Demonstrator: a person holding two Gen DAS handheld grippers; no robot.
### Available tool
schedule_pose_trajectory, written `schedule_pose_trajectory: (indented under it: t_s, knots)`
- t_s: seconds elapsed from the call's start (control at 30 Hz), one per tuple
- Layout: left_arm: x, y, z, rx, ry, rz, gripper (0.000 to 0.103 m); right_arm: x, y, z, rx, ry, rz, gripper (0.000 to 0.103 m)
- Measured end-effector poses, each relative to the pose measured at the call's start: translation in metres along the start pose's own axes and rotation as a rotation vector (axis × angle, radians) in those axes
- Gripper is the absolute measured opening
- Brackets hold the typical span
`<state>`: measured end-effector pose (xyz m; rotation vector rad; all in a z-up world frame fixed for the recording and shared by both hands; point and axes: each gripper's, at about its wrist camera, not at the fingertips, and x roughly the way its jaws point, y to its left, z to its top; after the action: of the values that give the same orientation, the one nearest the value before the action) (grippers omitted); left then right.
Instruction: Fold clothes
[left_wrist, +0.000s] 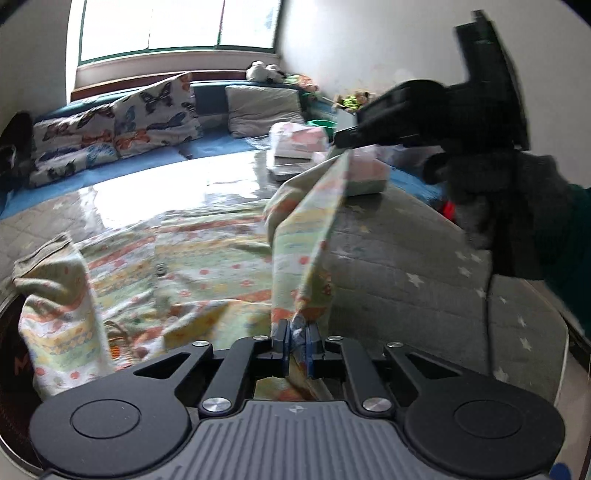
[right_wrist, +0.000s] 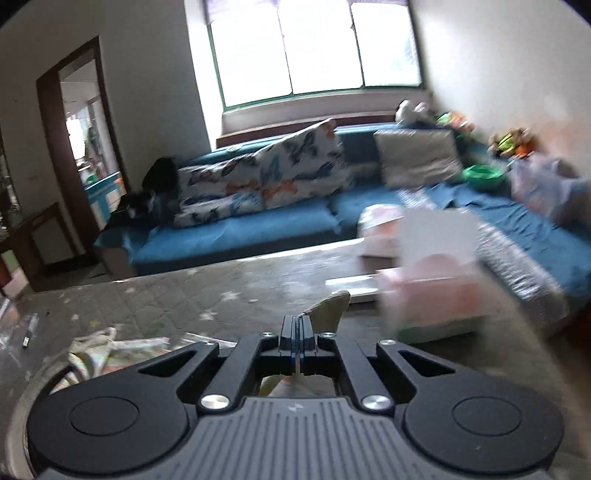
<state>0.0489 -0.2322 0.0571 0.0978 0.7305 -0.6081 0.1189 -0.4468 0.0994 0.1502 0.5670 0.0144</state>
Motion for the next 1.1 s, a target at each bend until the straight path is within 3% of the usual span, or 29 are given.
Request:
schedule_pose_trajectory:
  t_s: [0.23, 0.37, 0.6, 0.63, 0.7, 0.87, 1.03, 1.1]
  knots:
    - [0.002, -0.027, -0.018, 0.109, 0.026, -0.058, 0.009, -0.073, -0.044, -0.040, -0.005, -0.028, -0.150, 0.002]
    - [0.007, -0.038, -0.033, 0.170, 0.050, -0.094, 0.009, -0.094, -0.067, -0.071, 0.025, 0.020, -0.190, 0.002]
    - [0.018, -0.045, -0.042, 0.218, 0.084, -0.081, 0.009, -0.063, -0.083, -0.098, 0.118, 0.116, -0.138, 0.011]
    - [0.017, -0.045, -0.042, 0.218, 0.084, -0.080, 0.009, -0.056, -0.082, -0.099, 0.122, 0.124, -0.124, 0.015]
    - [0.017, -0.046, -0.042, 0.220, 0.084, -0.077, 0.009, -0.041, -0.081, -0.103, 0.121, 0.131, -0.109, 0.034]
    - [0.016, -0.047, -0.044, 0.215, 0.085, -0.072, 0.009, -0.009, -0.073, -0.102, 0.099, 0.151, -0.138, 0.046]
    - [0.013, -0.047, -0.046, 0.214, 0.080, -0.074, 0.009, 0.005, -0.072, -0.109, 0.090, 0.145, -0.176, 0.043]
    - [0.013, -0.047, -0.046, 0.215, 0.080, -0.074, 0.009, 0.004, -0.069, -0.110, 0.072, 0.143, -0.173, 0.020]
